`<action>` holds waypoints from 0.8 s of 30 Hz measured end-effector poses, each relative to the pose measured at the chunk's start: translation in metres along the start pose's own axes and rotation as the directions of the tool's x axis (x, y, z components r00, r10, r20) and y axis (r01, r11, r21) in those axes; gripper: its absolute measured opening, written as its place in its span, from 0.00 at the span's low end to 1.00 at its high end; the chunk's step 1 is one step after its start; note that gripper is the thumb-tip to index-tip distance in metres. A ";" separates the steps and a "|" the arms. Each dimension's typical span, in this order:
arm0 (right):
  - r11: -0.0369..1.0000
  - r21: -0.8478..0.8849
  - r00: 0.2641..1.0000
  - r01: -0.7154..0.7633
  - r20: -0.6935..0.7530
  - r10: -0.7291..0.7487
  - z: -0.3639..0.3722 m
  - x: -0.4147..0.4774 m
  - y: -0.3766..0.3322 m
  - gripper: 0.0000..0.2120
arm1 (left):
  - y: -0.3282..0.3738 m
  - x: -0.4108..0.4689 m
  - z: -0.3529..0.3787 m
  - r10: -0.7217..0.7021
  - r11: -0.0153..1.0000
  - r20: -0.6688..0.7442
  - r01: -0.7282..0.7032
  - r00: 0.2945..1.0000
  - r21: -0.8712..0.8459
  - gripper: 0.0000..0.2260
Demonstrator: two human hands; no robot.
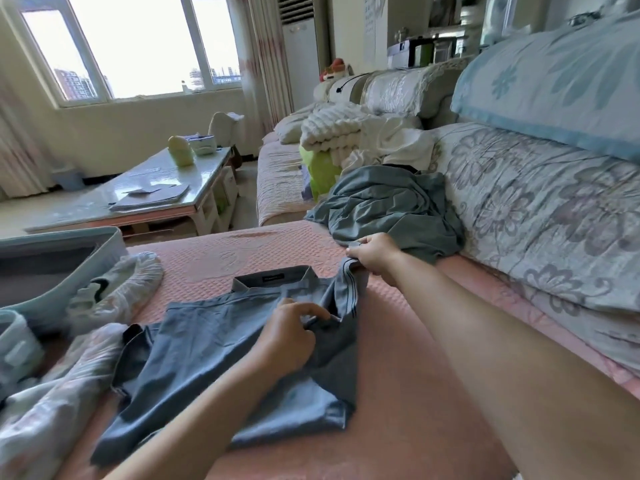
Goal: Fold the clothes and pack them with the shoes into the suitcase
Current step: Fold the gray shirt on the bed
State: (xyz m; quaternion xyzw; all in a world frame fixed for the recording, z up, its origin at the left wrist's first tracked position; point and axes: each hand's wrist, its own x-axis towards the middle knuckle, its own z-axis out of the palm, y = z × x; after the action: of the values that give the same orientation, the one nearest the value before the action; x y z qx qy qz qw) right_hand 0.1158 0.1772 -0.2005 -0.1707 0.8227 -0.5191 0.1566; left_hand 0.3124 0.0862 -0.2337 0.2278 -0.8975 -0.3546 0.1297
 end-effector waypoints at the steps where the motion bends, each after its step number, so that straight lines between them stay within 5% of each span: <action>1: 0.997 0.078 0.999 0.008 0.033 -0.011 0.014 -0.001 -0.008 0.04 | -0.011 -0.003 -0.013 -0.062 0.998 -0.012 0.062 0.998 -0.017 0.25; 5: 0.971 0.225 0.980 0.082 0.161 -0.120 0.075 -0.021 -0.041 0.16 | -0.052 -0.019 -0.060 -0.218 0.974 0.001 0.218 0.976 -0.068 0.19; 7: 0.976 0.198 0.951 0.085 0.277 -0.139 0.099 -0.036 -0.052 0.31 | -0.071 -0.030 -0.074 -0.272 0.962 0.058 0.272 0.961 0.016 0.16; 9: 0.992 0.111 0.930 0.061 0.354 -0.097 0.120 -0.042 -0.052 0.39 | -0.091 -0.040 -0.084 -0.330 0.942 0.115 0.319 0.937 0.106 0.11; 12: 0.969 -0.192 0.934 0.155 0.347 -0.081 0.133 -0.045 -0.042 0.33 | -0.112 -0.041 -0.092 -0.354 0.889 0.136 0.288 0.925 0.357 0.07; 15: 0.828 -0.493 0.933 0.267 0.348 -0.094 0.129 -0.050 -0.029 0.25 | -0.115 -0.031 -0.093 -0.362 0.867 0.118 0.287 0.925 0.407 0.20; 19: 0.539 -0.737 0.886 0.409 0.462 -0.040 0.121 -0.066 -0.009 0.30 | -0.101 -0.028 -0.078 -0.337 0.857 0.168 0.228 0.926 0.463 0.31; 22: 0.408 -0.773 0.844 0.486 0.536 0.011 0.120 -0.078 0.002 0.40 | -0.086 -0.029 -0.074 -0.366 0.890 0.292 0.240 0.884 0.388 0.22; 24: 0.393 -0.761 0.831 0.516 0.556 -0.012 0.117 -0.079 0.003 0.42 | -0.082 -0.030 -0.077 -0.425 0.905 0.476 0.343 0.770 0.253 0.12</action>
State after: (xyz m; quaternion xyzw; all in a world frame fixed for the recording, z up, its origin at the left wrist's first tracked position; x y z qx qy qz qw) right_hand 0.2363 0.1200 -0.2451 -0.4788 0.8649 0.0322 0.1469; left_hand 0.3945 0.0032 -0.2379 0.3115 -0.8569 -0.3524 -0.2108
